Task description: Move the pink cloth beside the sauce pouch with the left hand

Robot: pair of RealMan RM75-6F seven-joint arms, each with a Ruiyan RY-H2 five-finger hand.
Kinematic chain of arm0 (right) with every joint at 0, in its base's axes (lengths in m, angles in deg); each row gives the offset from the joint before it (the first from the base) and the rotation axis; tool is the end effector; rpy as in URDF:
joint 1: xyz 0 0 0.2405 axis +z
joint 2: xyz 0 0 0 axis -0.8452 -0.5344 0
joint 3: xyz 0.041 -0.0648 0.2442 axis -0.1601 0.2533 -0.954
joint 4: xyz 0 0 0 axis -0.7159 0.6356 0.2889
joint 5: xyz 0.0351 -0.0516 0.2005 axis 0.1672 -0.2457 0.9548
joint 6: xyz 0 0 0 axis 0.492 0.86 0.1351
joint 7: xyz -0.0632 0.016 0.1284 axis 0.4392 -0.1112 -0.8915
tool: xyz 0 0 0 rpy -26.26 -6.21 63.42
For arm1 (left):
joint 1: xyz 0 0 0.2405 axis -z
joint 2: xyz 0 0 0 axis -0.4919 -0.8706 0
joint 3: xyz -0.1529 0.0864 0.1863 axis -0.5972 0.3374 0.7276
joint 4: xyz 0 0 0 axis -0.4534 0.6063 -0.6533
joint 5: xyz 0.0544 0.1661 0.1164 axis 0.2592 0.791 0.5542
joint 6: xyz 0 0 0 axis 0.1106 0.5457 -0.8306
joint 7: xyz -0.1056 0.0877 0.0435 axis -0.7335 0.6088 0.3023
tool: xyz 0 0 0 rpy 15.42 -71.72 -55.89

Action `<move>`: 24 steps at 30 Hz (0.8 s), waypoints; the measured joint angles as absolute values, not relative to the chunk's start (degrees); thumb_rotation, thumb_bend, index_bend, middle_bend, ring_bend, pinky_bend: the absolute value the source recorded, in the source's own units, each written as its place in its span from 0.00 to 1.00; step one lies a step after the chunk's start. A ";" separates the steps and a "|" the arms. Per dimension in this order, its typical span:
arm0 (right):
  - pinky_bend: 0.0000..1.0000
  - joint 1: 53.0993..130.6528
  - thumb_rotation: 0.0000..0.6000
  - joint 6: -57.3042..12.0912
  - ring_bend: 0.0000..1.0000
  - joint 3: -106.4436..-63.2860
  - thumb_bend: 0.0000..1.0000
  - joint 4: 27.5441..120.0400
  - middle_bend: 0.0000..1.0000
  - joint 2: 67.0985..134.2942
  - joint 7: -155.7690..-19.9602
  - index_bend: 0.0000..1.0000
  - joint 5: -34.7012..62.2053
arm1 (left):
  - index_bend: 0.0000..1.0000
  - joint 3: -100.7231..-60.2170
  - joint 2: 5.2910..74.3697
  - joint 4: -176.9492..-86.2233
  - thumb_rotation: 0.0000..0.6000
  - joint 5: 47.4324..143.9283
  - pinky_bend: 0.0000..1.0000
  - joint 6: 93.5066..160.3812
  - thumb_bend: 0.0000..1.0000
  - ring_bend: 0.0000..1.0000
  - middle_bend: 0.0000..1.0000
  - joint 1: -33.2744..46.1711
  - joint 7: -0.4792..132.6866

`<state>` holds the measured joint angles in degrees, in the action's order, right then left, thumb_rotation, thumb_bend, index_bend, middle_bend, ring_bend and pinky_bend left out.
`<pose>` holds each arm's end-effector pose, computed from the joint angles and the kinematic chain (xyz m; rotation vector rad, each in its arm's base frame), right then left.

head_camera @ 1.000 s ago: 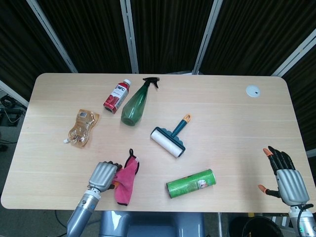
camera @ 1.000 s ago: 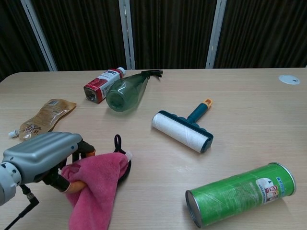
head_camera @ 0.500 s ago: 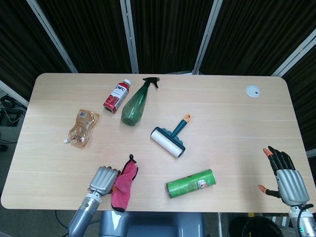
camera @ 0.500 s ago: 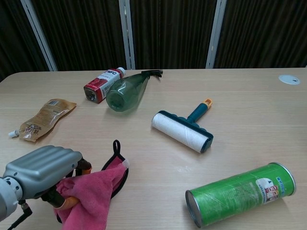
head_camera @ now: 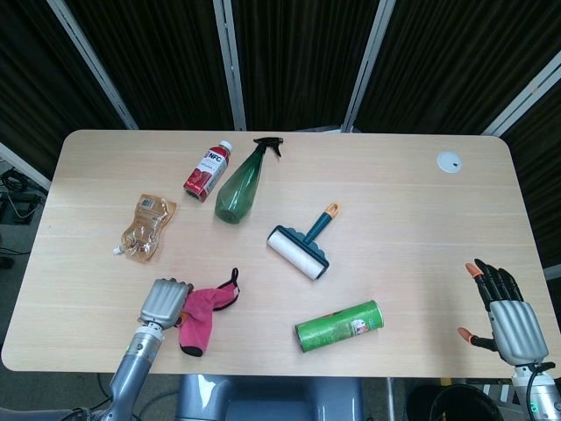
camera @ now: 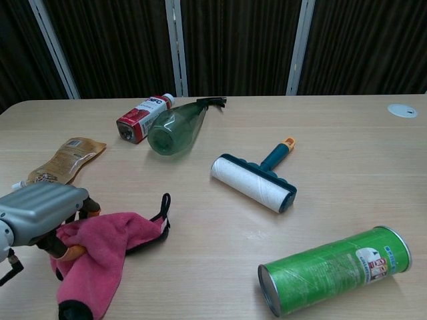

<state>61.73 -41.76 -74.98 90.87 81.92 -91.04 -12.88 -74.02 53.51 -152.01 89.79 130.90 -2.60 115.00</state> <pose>-0.3137 -0.1669 0.1447 1.4437 -1.0029 0.9269 -0.2006 0.2339 -0.0590 -1.8275 -0.9440 -0.5144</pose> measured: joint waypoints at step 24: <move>0.00 61.81 1.00 -41.83 0.00 -75.06 0.00 91.02 0.00 82.17 -90.31 0.00 -12.89 | 0.78 -75.31 48.79 -149.63 1.00 91.00 0.51 130.53 0.62 0.42 0.50 -2.48 108.16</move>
